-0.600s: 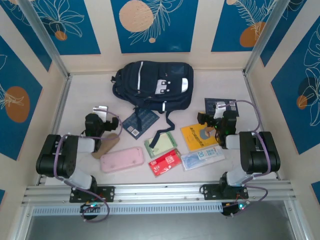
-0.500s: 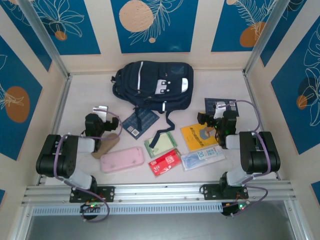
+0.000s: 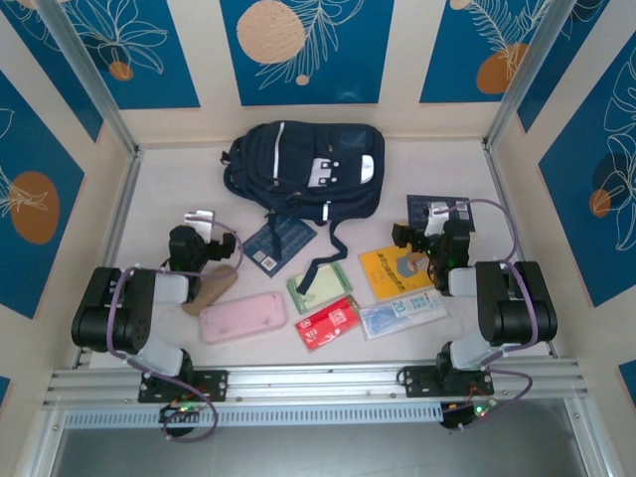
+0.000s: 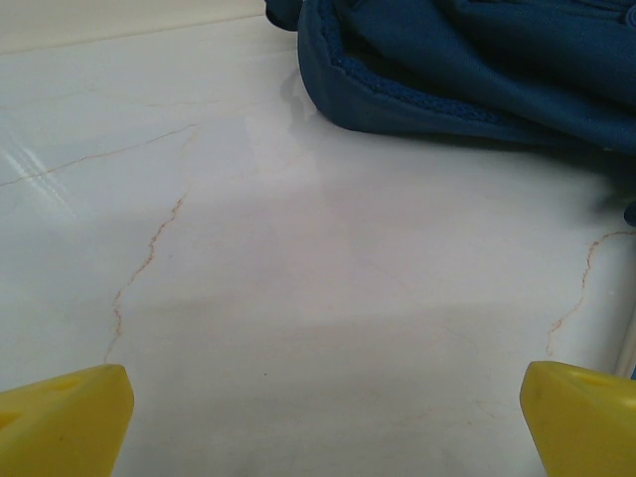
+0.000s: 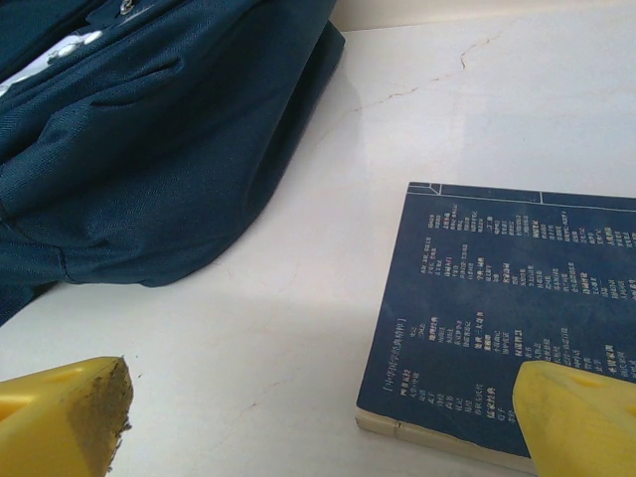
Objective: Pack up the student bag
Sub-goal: Unzip the student bag at the top-center of the table.
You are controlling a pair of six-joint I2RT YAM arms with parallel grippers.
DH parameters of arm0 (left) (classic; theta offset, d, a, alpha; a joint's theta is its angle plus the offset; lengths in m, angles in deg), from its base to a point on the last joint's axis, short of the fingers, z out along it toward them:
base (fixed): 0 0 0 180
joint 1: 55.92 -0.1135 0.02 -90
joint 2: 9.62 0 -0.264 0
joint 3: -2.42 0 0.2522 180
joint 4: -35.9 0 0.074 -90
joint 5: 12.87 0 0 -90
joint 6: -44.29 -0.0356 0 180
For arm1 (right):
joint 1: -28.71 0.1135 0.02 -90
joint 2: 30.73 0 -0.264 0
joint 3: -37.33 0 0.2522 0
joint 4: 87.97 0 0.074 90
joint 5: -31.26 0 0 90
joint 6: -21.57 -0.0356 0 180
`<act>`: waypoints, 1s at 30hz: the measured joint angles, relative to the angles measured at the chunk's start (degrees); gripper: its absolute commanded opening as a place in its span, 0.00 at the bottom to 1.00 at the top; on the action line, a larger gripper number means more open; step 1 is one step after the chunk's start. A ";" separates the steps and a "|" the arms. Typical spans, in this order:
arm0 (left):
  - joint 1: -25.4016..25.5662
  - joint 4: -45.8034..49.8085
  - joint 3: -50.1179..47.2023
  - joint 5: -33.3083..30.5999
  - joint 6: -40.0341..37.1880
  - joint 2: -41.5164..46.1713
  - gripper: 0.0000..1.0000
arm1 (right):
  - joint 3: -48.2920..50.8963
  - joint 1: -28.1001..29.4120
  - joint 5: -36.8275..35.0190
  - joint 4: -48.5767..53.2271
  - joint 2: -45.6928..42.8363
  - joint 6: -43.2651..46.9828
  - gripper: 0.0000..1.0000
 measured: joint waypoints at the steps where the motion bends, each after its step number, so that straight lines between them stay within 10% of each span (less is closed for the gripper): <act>1: 0.00 0.00 0.00 0.00 0.00 0.00 1.00 | 0.00 0.00 0.00 0.00 -0.02 0.00 0.99; 14: 5.18 16.94 10.86 -2.19 -1.49 11.63 1.00 | -3.65 4.92 -2.86 11.02 -5.99 2.47 0.99; 19: 14.27 20.57 12.83 -2.97 -1.49 21.14 1.00 | -8.55 15.74 -10.49 17.49 -17.81 2.71 0.99; 26: 24.13 40.72 25.73 -3.15 8.13 28.02 1.00 | -21.22 46.56 -26.14 30.82 -24.87 4.85 0.99; 30: 23.78 60.11 36.30 -5.99 21.99 28.98 1.00 | -28.61 46.77 -23.26 46.36 -30.27 -2.40 0.99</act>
